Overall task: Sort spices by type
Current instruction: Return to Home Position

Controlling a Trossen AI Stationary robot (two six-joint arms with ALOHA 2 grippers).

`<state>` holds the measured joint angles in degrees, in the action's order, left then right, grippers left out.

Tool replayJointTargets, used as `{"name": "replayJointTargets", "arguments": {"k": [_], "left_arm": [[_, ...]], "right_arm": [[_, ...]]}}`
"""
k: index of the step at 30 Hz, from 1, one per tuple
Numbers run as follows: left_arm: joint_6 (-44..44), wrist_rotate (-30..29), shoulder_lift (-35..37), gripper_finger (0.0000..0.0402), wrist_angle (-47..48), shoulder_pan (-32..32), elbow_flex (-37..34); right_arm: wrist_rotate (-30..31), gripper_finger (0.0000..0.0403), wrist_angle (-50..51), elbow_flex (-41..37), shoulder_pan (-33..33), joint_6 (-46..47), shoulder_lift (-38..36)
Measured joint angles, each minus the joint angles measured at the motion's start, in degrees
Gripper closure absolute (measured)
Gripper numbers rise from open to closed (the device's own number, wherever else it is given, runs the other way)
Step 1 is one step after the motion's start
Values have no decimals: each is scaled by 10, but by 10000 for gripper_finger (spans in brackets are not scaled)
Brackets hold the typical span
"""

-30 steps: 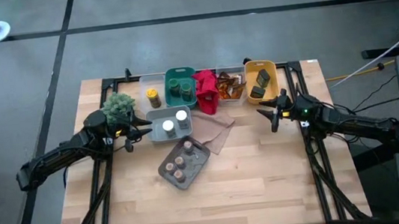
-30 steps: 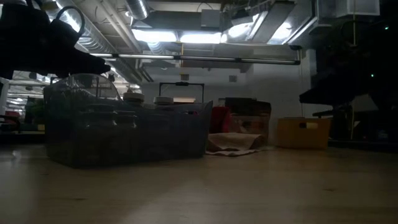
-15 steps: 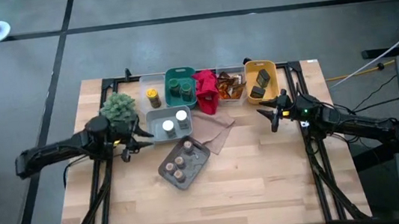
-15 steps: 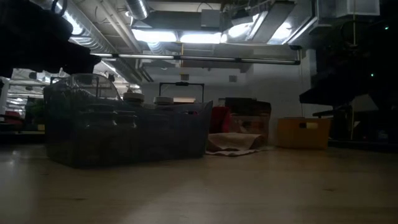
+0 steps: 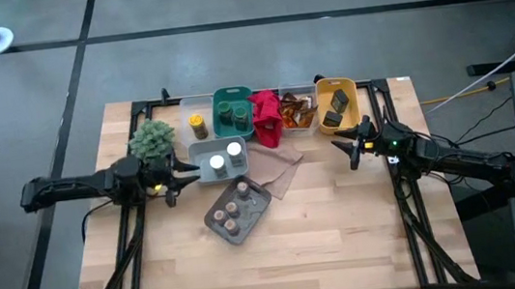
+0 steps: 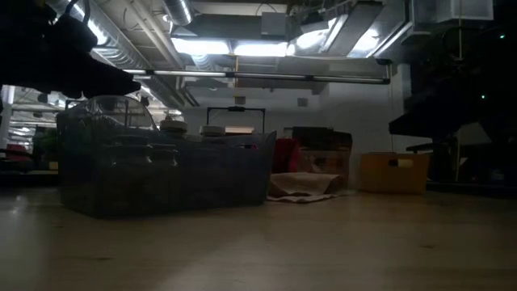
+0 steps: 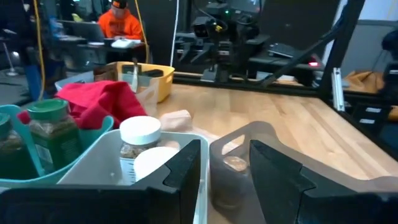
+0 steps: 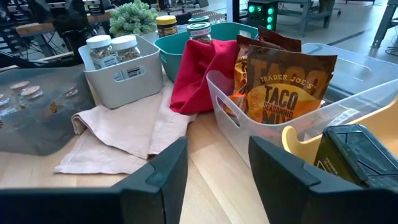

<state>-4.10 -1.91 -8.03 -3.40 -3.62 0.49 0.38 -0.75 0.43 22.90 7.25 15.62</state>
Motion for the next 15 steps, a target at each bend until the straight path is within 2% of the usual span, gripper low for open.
{"name": "replayJointTargets", "arguments": {"k": [4, 15], "left_arm": [[18, -22, 0, 274, -1, 16, 0], [30, -19, 0, 274, 22, 16, 0]], "right_arm": [[0, 233, 0, 0, 0, 0, 0], [0, 233, 0, 0, 0, 0, 0]]}}
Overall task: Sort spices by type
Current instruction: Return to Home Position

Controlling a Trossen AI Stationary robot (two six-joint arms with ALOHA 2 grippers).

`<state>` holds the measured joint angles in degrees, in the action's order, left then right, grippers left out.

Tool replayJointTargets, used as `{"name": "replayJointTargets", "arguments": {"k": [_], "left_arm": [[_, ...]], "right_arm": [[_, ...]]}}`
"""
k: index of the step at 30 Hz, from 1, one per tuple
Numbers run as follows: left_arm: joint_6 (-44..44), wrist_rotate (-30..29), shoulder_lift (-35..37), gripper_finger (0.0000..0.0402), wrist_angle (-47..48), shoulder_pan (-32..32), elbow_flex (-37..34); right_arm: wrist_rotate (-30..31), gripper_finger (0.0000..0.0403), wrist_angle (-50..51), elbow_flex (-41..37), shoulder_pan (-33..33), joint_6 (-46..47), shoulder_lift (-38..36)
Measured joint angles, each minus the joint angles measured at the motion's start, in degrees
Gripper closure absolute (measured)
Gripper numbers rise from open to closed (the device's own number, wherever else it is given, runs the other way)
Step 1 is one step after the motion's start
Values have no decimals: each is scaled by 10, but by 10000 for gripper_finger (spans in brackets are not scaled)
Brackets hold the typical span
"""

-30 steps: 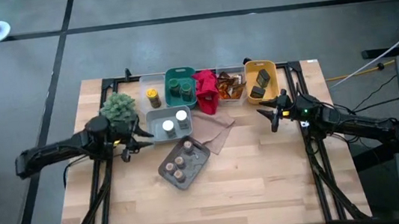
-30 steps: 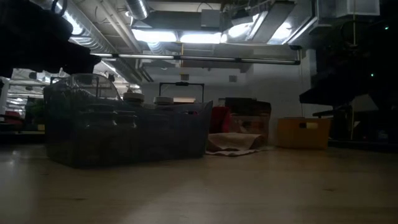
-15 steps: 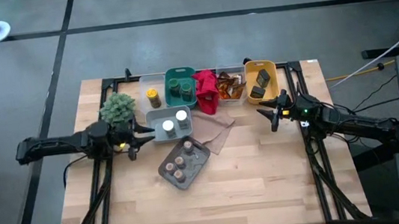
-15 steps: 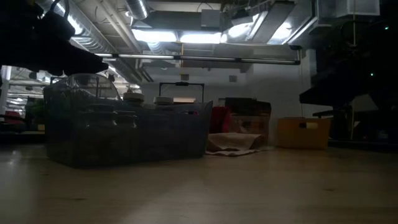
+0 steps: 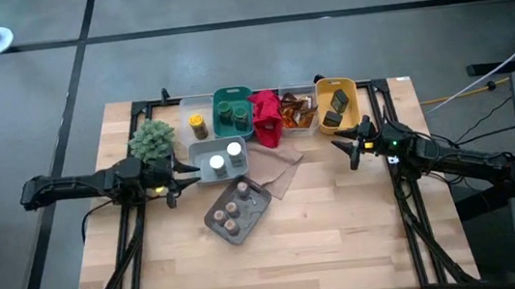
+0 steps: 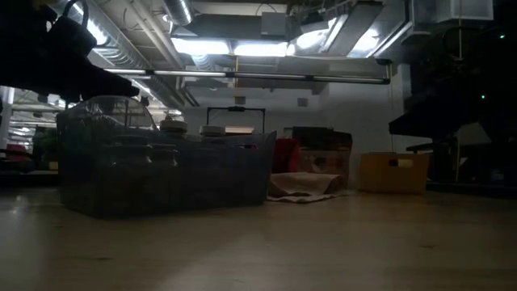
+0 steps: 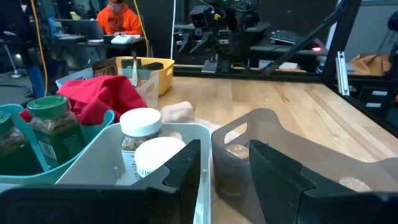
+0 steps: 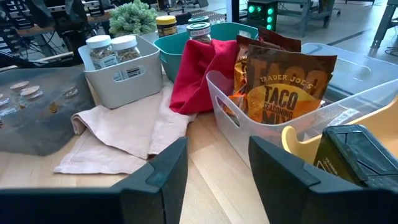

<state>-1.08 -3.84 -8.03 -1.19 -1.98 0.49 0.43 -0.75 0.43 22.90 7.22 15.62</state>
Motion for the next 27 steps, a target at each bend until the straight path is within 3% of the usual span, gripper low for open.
{"name": "replayJointTargets", "arguments": {"k": [17, 27], "left_arm": [[0, 0, 0, 274, 0, 0, 0], [0, 1, 0, 274, 1, 0, 0]], "right_arm": [[0, 233, 0, 0, -3, 0, 0], [1, 233, -6, 0, -58, 0, -1]]}}
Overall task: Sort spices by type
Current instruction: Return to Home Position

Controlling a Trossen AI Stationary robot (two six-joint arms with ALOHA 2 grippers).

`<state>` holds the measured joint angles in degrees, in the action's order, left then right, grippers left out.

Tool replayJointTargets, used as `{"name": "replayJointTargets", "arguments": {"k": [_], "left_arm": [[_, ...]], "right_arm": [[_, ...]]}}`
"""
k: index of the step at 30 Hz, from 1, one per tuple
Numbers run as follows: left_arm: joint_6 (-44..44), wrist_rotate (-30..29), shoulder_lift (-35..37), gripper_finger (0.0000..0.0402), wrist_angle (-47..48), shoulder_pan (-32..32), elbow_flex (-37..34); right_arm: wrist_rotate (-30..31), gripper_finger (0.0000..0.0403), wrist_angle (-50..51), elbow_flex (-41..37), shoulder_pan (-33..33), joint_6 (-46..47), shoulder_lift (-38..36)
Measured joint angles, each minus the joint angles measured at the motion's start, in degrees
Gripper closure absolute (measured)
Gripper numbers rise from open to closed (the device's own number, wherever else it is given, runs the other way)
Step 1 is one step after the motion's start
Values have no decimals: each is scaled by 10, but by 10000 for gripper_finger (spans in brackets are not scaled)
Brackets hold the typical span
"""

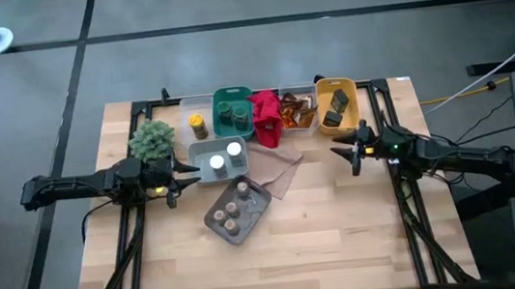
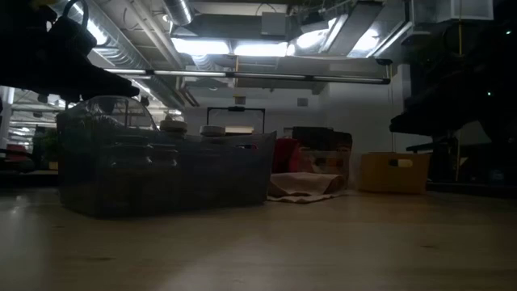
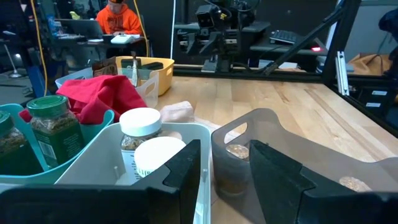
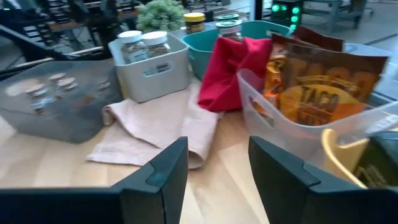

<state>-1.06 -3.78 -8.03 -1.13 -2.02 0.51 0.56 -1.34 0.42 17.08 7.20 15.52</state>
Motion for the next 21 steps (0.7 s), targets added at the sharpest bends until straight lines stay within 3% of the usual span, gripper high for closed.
{"name": "replayJointTargets", "arguments": {"k": [8, 21], "left_arm": [[0, 0, 0, 274, 0, 0, 0], [0, 0, 0, 274, 0, 0, 0]], "right_arm": [[0, 233, -2, 0, -40, 0, -28], [1, 233, -2, 0, -44, 0, -87]]}}
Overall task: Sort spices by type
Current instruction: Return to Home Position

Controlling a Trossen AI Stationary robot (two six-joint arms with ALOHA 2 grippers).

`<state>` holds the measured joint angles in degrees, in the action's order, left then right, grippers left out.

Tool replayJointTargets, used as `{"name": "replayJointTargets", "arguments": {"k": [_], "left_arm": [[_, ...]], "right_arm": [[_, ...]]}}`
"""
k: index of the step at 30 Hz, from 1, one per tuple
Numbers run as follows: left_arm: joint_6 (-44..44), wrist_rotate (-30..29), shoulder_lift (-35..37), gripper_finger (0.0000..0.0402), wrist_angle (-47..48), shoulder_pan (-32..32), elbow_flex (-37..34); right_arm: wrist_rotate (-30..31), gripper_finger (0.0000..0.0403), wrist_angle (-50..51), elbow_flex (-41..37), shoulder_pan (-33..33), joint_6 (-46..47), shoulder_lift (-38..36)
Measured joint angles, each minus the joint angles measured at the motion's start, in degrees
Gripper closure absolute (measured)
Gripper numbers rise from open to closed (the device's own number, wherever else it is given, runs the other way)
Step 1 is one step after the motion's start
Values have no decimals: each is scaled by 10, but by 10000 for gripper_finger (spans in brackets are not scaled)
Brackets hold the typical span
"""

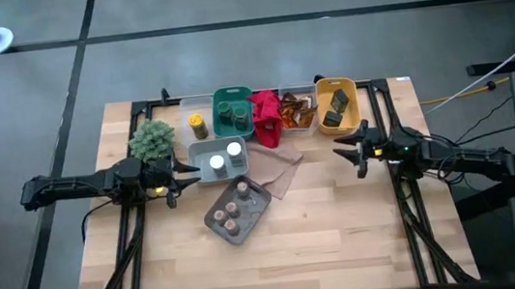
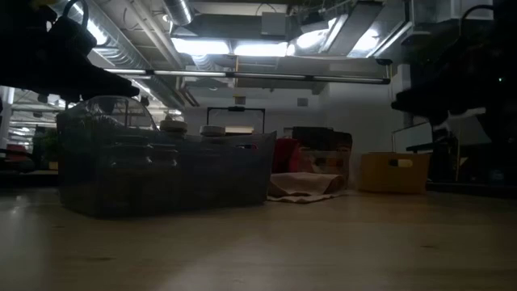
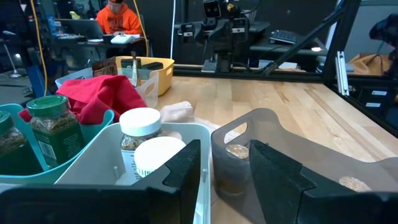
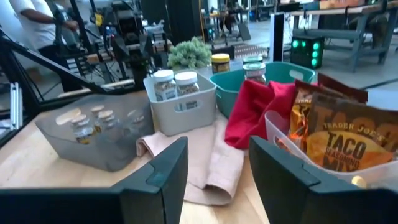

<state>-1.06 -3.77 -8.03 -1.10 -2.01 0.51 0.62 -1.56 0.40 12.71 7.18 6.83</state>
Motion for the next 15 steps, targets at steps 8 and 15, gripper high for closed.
{"name": "replayJointTargets", "arguments": {"k": [8, 15], "left_arm": [[0, 0, 0, 274, 0, 0, 0], [0, 0, 0, 274, 0, 0, 0]], "right_arm": [[-1, 233, 0, 0, 0, 0, -35], [-1, 233, 0, 0, 0, 0, -60]]}}
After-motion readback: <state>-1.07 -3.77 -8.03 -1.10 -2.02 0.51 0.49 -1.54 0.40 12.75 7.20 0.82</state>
